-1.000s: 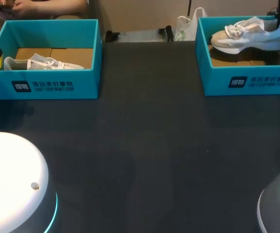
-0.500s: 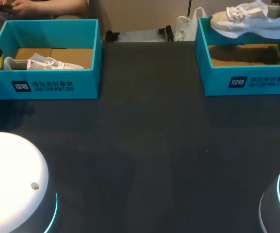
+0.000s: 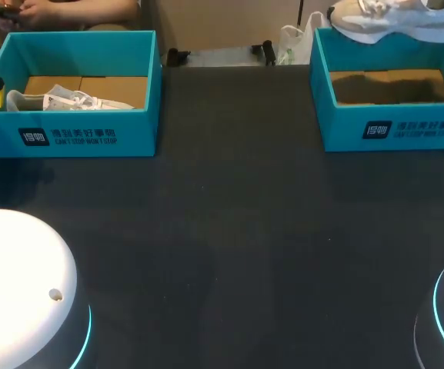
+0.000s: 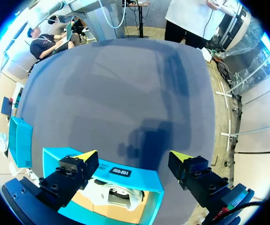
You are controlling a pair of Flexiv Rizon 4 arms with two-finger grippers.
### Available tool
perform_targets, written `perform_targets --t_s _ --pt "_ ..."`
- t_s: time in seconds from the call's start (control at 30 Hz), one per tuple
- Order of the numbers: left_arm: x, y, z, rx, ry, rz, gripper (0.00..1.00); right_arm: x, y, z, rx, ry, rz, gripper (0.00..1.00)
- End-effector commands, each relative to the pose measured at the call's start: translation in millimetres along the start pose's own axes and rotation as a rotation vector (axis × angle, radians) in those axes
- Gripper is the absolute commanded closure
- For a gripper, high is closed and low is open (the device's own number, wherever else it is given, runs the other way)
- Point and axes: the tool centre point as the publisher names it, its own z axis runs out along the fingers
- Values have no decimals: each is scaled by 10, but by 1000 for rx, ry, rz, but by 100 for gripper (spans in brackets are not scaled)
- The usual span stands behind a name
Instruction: Take the shoe out of the shoebox, open the shoe tongue, remove and reinsert the insole, then place the shoe into the shoebox
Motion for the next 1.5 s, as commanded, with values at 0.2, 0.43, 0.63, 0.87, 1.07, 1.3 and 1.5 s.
perform_targets --t_s 0.2,0.43,0.63,0.87,1.07,1.3,1.5 --pt "-1 -7 -5 -2 3 -1 0 75 -198 -342 -41 3 -34 100" --pt "-1 -7 -5 -2 3 -1 0 215 -455 -533 -44 17 -42 100" --pt "-1 -7 -5 -2 3 -1 0 358 -741 -705 -46 28 -41 100" --pt "-1 -7 -5 -2 3 -1 0 510 -1097 -873 -59 29 -25 100" --pt "-1 -7 -5 -2 3 -1 0 673 -1450 -1004 -52 29 -16 100" --pt "-1 -7 -5 -2 3 -1 0 864 -1793 -1160 -53 37 2 100" --pt "-1 -7 -5 -2 3 -1 0 1078 -2121 -1271 -25 31 0 100"
